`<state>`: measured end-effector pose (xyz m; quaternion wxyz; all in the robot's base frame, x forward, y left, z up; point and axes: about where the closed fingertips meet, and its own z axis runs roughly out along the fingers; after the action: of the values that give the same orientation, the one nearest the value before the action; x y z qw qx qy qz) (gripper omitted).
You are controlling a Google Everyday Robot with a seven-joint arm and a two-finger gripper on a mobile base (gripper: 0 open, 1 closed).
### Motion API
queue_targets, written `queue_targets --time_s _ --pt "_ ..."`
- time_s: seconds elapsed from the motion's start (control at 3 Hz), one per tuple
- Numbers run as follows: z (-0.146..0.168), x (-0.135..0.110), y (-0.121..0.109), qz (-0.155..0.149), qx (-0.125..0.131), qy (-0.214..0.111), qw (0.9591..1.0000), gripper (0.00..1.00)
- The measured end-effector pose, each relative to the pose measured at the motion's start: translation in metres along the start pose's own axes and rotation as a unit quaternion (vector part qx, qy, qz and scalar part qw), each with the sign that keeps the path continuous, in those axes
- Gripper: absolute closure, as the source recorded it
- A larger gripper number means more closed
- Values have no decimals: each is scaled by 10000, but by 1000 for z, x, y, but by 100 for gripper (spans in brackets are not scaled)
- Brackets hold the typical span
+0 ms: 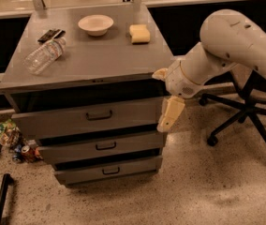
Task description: Open top drawer
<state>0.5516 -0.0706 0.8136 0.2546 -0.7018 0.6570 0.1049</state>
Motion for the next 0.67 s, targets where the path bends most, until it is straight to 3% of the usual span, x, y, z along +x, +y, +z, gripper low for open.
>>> queue_targets --time_s 0.33,0.67 --pt "4 1 -1 19 -8 -29 10000 0" --pt "38 9 -2 143 -221 -304 9992 0"
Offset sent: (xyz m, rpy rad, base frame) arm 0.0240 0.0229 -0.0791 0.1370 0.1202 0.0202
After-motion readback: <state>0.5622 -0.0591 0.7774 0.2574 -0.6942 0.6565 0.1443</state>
